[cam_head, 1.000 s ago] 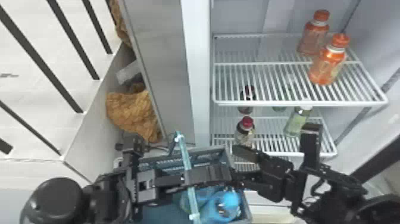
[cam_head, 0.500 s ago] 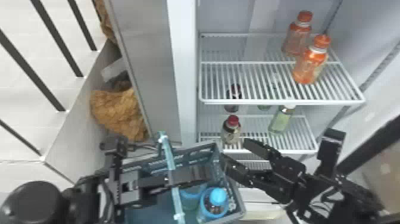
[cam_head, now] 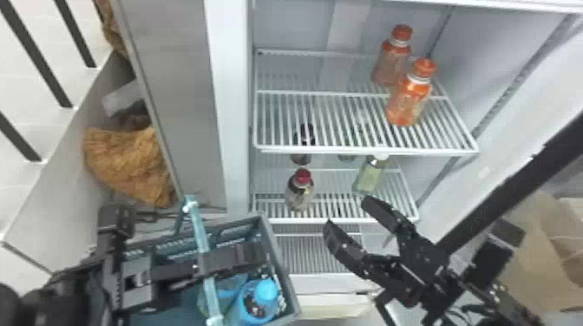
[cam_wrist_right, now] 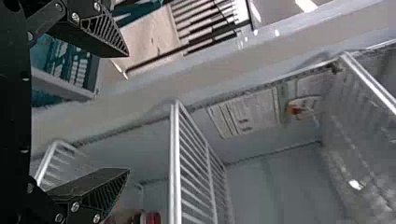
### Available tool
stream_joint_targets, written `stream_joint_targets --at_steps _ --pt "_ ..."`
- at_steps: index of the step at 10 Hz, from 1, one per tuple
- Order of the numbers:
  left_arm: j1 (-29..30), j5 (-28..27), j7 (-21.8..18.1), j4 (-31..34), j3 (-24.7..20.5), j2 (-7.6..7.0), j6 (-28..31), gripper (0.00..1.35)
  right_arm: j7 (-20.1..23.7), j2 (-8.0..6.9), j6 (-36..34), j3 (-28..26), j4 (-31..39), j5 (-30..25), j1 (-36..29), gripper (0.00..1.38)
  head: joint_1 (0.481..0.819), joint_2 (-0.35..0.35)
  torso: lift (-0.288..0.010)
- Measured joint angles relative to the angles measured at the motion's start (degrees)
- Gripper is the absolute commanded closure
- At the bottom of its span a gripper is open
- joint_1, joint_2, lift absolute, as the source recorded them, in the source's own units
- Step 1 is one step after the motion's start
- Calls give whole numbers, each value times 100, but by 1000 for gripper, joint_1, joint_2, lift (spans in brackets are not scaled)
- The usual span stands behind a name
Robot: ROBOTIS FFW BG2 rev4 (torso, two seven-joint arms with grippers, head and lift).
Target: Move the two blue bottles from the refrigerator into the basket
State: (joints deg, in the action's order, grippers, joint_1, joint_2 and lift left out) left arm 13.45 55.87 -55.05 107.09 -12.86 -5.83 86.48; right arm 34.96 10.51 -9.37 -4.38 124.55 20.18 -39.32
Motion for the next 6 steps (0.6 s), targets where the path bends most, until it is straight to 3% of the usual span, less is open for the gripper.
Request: stream_joint_targets --at_steps 6 --pt "147 10 21 1 -100 18 -21 1202 -250 -404 1457 -1056 193 -352 -1443 190 695 -350 -10"
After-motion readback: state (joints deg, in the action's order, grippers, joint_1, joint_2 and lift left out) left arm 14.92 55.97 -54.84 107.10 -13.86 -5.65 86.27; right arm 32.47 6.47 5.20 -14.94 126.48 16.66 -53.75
